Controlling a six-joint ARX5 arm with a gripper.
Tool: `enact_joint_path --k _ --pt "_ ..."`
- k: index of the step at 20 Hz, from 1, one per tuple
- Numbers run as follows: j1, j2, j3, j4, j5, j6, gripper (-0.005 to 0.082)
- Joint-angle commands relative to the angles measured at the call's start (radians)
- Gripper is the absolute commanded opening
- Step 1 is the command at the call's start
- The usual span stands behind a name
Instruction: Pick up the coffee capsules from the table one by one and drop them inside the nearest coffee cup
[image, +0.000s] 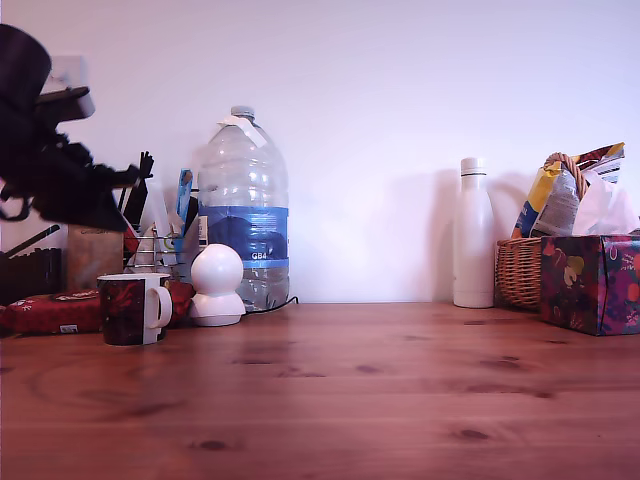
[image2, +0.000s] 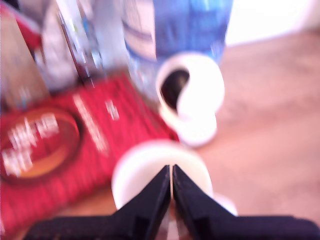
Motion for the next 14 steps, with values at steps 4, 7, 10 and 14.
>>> enact_joint_path --k 4,7,10,14 --pt "-0.002 -0.154 -0.218 0.113 0.008 -0.042 -0.0020" --pt "-0.002 -0.259 -0.326 0.122 0.007 -0.065 -0.0020" --pt "-0.002 -0.361 -0.423 0.144 0.003 -0.083 -0.0020" --pt "-0.002 -0.483 -0.534 0.143 -0.008 -0.112 -0.0020"
